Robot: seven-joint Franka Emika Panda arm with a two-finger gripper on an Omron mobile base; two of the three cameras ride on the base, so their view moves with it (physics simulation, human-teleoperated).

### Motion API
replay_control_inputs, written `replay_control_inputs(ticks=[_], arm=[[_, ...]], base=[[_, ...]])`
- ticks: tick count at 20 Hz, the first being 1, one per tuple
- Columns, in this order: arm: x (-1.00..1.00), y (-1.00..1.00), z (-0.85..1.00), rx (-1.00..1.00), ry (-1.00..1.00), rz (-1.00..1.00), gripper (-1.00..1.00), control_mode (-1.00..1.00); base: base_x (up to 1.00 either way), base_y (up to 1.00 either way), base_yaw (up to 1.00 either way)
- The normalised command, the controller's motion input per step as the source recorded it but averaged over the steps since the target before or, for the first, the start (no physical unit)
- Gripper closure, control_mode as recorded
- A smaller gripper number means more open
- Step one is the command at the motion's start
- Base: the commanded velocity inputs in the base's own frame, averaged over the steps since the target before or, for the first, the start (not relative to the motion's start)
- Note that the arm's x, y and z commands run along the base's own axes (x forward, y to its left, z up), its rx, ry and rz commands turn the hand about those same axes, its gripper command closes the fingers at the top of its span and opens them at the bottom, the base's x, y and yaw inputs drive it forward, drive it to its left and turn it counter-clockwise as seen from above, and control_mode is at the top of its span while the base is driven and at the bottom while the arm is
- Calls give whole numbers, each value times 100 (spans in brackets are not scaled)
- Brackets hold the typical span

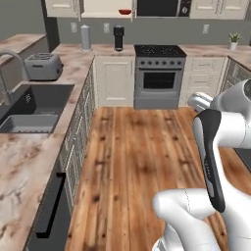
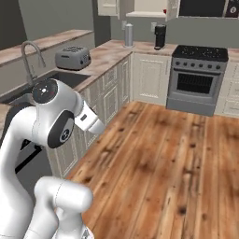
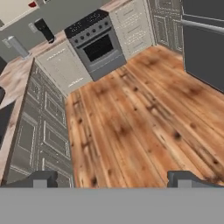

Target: Take the smaller bowl and place it next to the appetizer plate on the dining counter , and place the larger bowl next to the plate with cooked food.

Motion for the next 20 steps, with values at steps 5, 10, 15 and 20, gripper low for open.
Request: replay_control_inputs(ticks=[5, 10, 15, 20], arm=[[0, 0, 0, 0, 0, 0, -100, 100], [0, 0, 0, 0, 0, 0, -100, 100], [0, 0, 0, 0, 0, 0, -100, 100], [0, 0, 0, 0, 0, 0, -100, 100]], base=[[100, 0, 0], [100, 0, 0], [100, 0, -1], [100, 0, -1]])
